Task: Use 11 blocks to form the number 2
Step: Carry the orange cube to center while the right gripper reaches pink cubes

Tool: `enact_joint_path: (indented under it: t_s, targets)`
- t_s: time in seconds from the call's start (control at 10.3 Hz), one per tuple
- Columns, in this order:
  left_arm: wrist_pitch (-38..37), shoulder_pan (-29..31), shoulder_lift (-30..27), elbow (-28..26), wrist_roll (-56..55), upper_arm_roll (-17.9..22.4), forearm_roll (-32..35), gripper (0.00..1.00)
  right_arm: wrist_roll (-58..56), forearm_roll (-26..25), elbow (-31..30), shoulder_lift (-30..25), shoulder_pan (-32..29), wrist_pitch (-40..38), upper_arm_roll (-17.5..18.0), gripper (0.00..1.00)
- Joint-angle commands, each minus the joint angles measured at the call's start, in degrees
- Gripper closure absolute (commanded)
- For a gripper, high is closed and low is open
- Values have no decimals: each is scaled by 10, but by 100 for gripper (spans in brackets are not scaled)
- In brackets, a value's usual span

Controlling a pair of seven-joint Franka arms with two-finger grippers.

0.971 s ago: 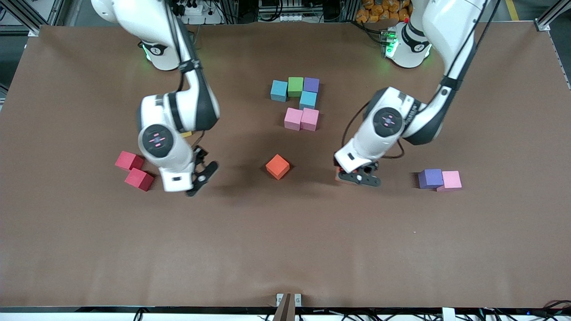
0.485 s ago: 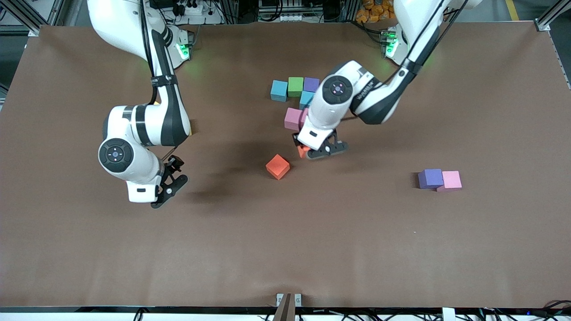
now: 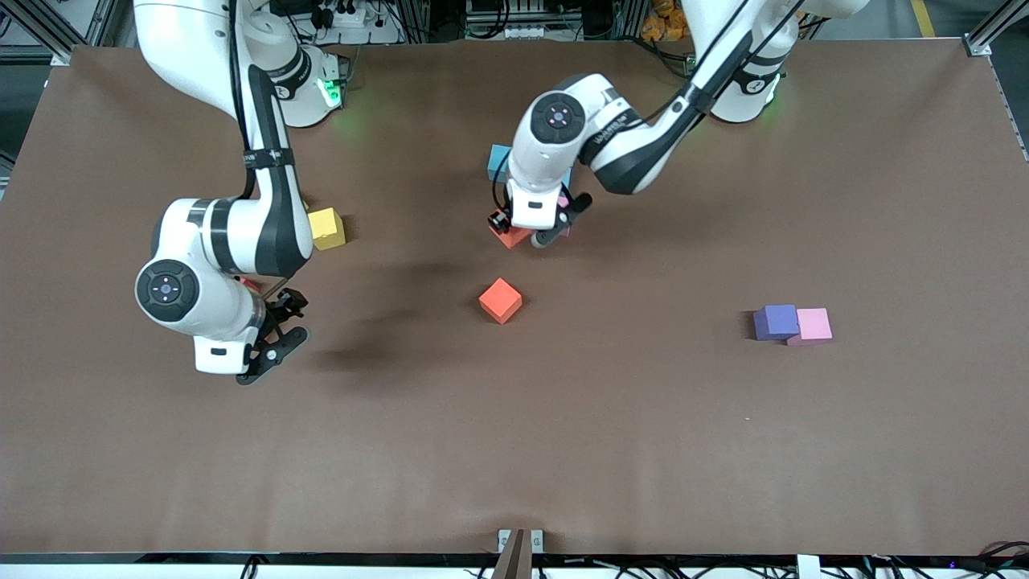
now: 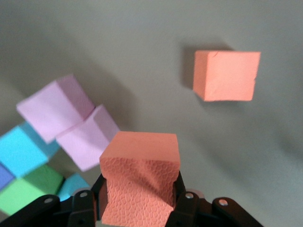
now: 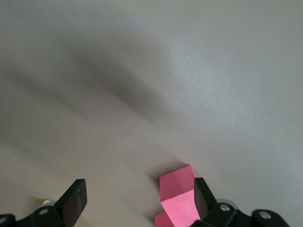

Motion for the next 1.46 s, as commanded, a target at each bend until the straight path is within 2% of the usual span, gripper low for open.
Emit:
enact_joint_path:
  t_s: [0.0, 0.29, 0.49, 0.58, 0.78, 1.36]
  targets:
    - [-3, -16, 31, 28, -124, -3, -8, 92, 1, 3, 8, 6, -15, -7, 8, 0]
    - [3, -53, 95, 97, -288, 1, 0, 92, -5, 3, 8, 11, -13, -7, 8, 0]
    - [12, -57, 115, 112, -340, 2, 9, 92, -4, 3, 9, 12, -15, -5, 8, 0]
    - [23, -65, 117, 109, -360, 1, 11, 92, -2, 12, 8, 11, -15, -6, 8, 0]
    - [29, -71, 122, 91, -383, 1, 21, 91, -3, 71, 8, 11, -32, -11, 8, 0]
    - [53, -65, 116, 20, -433, -5, 25, 91, 1, 96, 2, 10, -40, -11, 13, 0]
